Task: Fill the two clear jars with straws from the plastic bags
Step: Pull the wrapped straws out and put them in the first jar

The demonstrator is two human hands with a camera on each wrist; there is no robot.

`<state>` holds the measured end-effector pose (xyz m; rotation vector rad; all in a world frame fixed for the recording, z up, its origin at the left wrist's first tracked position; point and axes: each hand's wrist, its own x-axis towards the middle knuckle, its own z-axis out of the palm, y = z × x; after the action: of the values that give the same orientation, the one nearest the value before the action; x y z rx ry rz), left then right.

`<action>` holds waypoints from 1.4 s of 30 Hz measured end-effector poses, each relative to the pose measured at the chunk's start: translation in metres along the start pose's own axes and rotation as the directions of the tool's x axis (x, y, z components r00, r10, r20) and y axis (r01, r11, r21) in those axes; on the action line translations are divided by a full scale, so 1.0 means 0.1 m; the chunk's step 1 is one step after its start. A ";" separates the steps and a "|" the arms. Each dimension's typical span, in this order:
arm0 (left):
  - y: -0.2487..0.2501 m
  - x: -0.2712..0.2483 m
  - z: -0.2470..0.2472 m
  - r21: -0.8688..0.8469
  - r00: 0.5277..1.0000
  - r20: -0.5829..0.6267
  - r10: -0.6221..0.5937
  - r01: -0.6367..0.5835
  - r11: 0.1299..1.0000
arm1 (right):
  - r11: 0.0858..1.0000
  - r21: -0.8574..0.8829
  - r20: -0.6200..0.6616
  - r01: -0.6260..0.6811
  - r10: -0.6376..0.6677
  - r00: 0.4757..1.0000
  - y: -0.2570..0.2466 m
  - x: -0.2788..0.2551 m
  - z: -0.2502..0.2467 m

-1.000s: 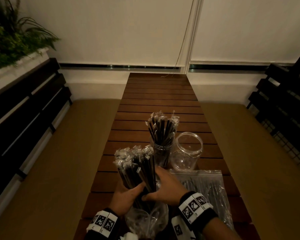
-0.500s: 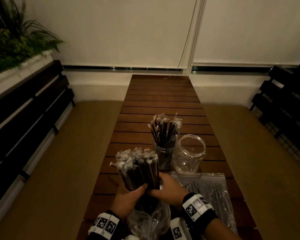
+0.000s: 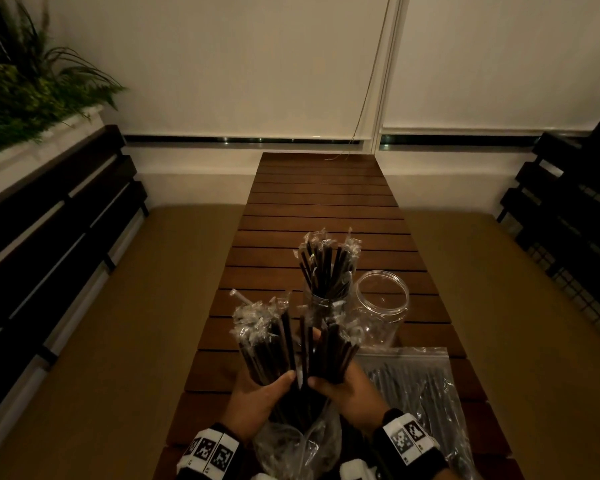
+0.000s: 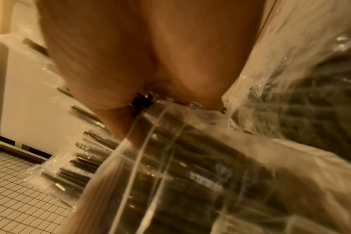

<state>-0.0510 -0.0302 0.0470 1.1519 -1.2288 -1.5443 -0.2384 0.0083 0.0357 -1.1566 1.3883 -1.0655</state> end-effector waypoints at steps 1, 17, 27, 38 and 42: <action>0.01 0.00 0.00 -0.006 1.000 0.013 0.003 -0.003 1.000 | 1.000 0.001 0.018 0.000 0.000 1.000 -0.01 -0.03 0.00; 0.03 -0.04 -0.04 0.029 0.968 0.210 0.135 -0.144 0.989 | 0.967 -0.237 0.221 0.089 -0.035 0.975 -0.19 0.02 0.05; 0.16 -0.08 -0.02 0.048 0.964 0.227 0.137 -0.151 0.987 | 0.989 -0.077 0.040 0.127 -0.124 0.991 -0.28 -0.02 -0.01; 0.12 -0.10 -0.11 0.048 0.961 0.261 0.091 -0.107 0.993 | 0.985 -0.099 0.088 0.138 -0.129 0.988 -0.35 -0.08 -0.01; 0.17 -0.11 -0.21 0.136 0.929 0.368 0.028 -0.083 0.987 | 0.984 -0.098 0.088 0.148 -0.139 0.986 -0.30 -0.08 0.03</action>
<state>-0.0273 -0.0276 0.0630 0.9357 -1.6340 -1.6965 -0.2318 0.0112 0.0658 -1.3786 1.3256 -1.0444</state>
